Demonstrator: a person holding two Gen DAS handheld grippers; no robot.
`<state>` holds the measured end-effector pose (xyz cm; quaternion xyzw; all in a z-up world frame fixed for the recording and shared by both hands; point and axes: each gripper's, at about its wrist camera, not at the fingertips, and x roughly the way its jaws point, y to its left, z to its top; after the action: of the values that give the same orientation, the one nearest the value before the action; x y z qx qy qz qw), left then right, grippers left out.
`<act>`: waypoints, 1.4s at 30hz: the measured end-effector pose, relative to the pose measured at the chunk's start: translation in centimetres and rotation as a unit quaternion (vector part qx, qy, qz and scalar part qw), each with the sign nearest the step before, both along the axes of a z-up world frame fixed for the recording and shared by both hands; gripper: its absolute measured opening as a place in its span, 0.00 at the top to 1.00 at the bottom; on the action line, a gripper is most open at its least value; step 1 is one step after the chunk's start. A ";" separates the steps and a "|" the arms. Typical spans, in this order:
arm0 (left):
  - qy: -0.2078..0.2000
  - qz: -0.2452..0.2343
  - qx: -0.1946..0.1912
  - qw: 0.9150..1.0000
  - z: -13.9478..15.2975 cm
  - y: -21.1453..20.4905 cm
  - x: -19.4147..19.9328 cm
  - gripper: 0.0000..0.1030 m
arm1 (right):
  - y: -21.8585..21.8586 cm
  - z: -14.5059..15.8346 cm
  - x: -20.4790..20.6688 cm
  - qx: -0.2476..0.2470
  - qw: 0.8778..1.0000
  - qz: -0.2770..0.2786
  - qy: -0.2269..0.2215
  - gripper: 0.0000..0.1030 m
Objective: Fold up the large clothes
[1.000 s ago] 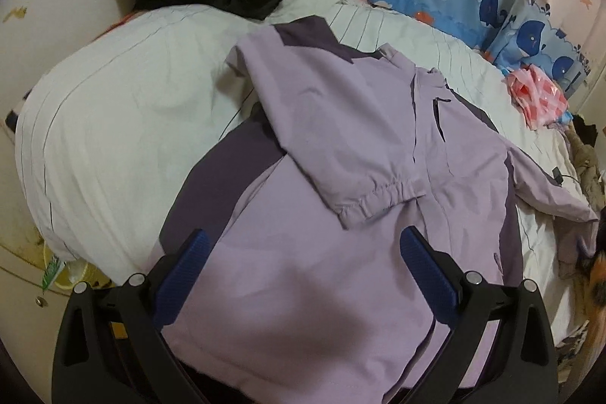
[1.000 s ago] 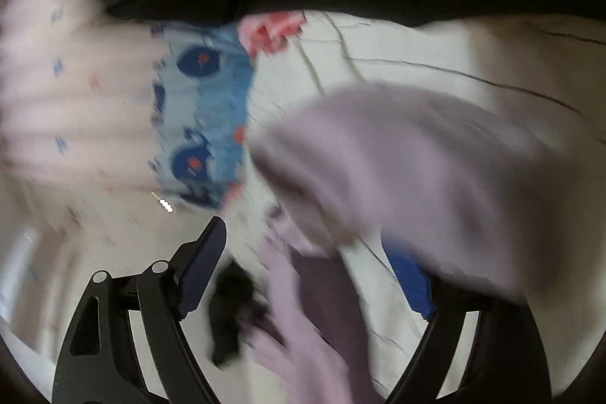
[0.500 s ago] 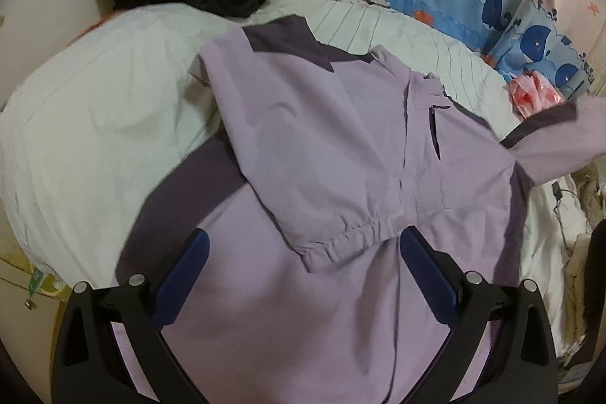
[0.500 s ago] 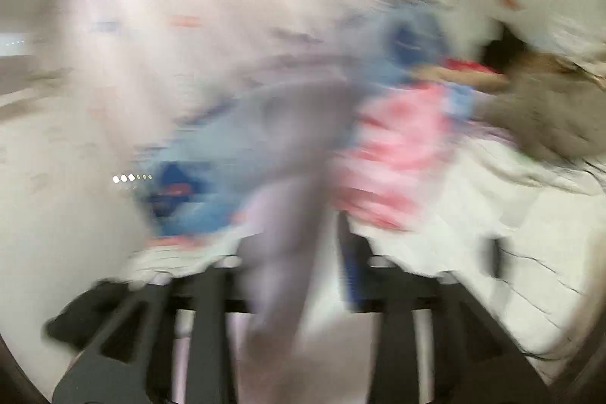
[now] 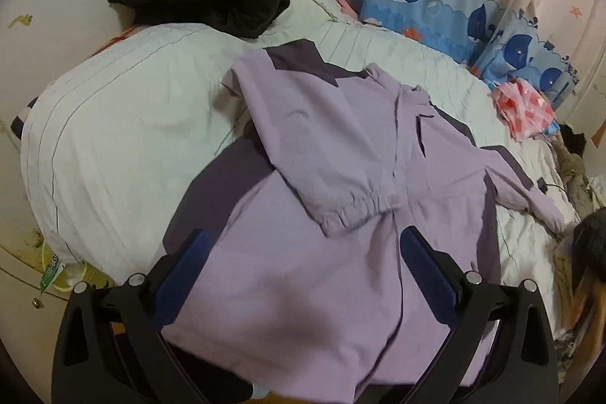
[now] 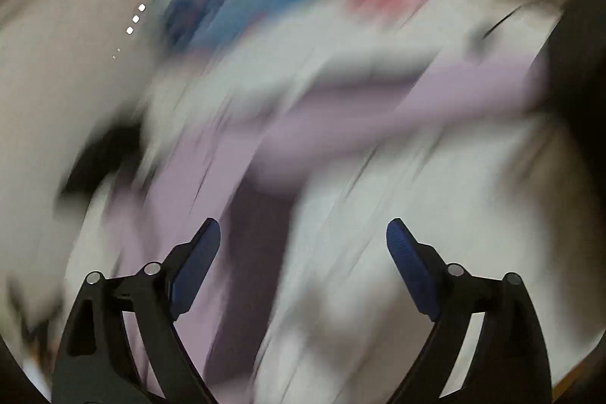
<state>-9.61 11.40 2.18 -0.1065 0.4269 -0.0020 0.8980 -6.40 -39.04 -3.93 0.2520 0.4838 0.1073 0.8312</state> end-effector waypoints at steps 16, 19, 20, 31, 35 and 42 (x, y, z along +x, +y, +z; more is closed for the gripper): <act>-0.043 0.014 -0.069 0.997 2.0 4.4 -7.3 0.06 | 10.6 -1.6 -7.6 0.153 0.985 0.041 -0.069 0.83; -0.057 0.012 -0.063 0.996 3.3 4.6 -7.3 0.06 | 5.1 6.8 -9.1 0.158 0.971 -0.009 -0.180 0.86; -0.062 0.009 -0.067 0.996 3.6 4.6 -7.2 0.06 | 3.0 8.9 -9.4 0.152 0.968 -0.020 -0.196 0.87; -0.017 -0.051 0.070 0.996 -3.2 0.6 -1.0 0.06 | -2.7 -1.6 -16.5 -0.075 0.996 -0.053 0.020 0.74; -0.062 -0.138 0.191 0.970 -4.7 -3.3 0.9 0.06 | -3.0 6.5 -15.3 -0.126 0.984 -0.101 -0.081 0.52; -0.092 -0.305 0.350 0.881 -9.5 -10.3 3.3 0.06 | 2.1 9.7 -4.2 0.023 0.983 -0.052 -0.172 0.16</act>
<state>-6.31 1.07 -7.30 0.3513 0.3262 -0.1364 0.8669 -10.59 -36.91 5.78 0.2734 0.3173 0.1162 0.9006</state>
